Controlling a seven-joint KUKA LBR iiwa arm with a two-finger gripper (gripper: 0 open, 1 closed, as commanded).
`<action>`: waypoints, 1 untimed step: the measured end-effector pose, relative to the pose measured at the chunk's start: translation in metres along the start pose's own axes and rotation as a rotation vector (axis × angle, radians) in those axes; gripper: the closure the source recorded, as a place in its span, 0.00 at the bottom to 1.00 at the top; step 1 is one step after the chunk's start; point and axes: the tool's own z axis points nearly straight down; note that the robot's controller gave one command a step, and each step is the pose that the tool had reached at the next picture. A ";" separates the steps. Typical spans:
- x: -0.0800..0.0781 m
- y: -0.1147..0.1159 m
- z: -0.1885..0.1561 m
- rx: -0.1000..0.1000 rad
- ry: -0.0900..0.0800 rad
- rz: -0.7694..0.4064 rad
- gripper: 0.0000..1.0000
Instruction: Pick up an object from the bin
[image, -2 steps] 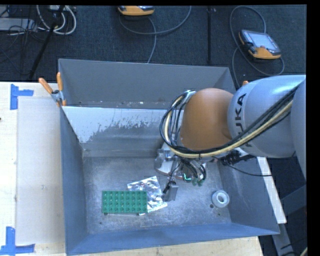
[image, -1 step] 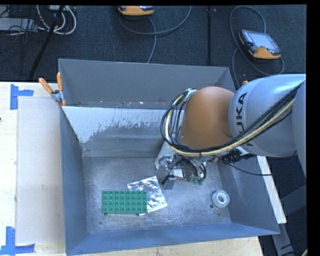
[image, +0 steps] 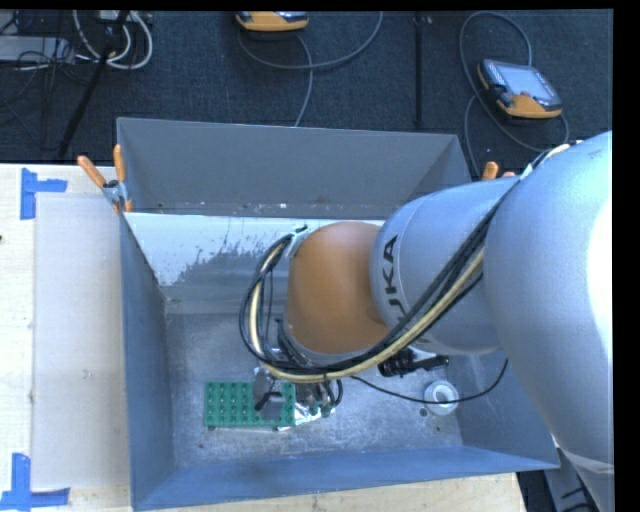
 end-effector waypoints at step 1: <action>-0.003 -0.005 -0.001 0.003 -0.005 0.008 0.00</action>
Offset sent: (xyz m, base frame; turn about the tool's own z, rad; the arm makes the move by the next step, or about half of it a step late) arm 0.0000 0.0000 0.0000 0.0000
